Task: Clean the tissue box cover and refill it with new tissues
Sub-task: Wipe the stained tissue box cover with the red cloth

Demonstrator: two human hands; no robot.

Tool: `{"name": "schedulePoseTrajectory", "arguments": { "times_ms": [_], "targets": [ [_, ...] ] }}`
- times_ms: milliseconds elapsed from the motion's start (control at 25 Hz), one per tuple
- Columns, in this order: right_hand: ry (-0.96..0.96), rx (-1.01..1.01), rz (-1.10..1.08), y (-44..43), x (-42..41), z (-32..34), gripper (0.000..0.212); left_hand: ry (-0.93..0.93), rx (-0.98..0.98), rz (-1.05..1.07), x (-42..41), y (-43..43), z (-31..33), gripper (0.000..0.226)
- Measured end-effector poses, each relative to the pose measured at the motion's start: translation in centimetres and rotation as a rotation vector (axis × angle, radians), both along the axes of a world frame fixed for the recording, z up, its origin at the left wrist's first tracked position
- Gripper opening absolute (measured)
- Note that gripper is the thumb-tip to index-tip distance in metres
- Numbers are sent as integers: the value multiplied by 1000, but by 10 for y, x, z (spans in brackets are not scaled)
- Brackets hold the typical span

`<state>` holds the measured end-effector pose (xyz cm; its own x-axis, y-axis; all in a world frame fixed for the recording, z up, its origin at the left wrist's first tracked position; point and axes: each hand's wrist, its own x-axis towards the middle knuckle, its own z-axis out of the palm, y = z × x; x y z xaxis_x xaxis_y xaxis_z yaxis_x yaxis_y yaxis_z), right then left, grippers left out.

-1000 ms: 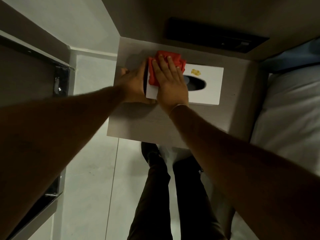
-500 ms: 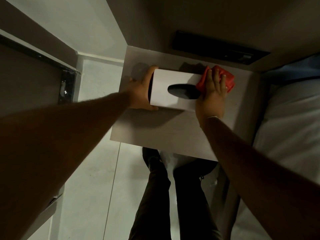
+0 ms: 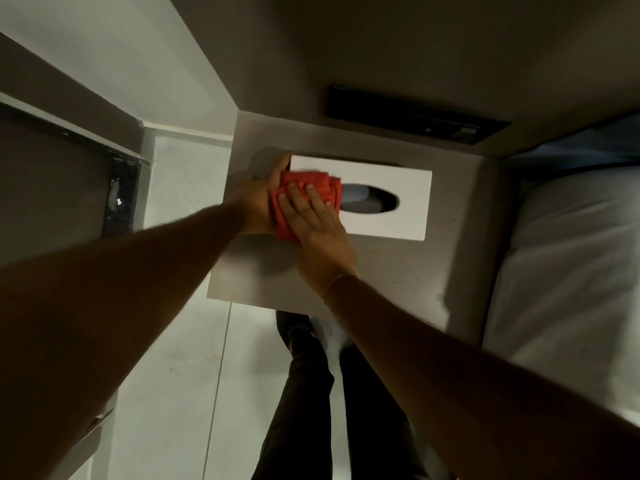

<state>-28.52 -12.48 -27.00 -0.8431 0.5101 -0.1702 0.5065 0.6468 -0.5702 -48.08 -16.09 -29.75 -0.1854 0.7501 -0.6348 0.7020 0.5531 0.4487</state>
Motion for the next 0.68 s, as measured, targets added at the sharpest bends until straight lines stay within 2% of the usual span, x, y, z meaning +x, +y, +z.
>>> {"name": "schedulePoseTrajectory", "arguments": {
  "times_ms": [160,240,320,400,520,680],
  "targets": [
    [-28,39,74,0,15,-3,80,-16,-8,79,4,4,3,120],
    [-25,62,82,11,5,-4,76,-64,-80,70,2,3,5,134],
    [-40,67,76,24,-7,-4,79,-91,-110,-7,3,4,10,145],
    [-54,54,54,41,-14,-4,84,-14,-38,-126,4,6,10,151],
    [-89,85,-36,79,1,0,76,88,-22,-68,6,7,12,155],
    [-146,52,-302,124,66,5,72,94,-40,-49,5,7,7,149]
  ]
}}
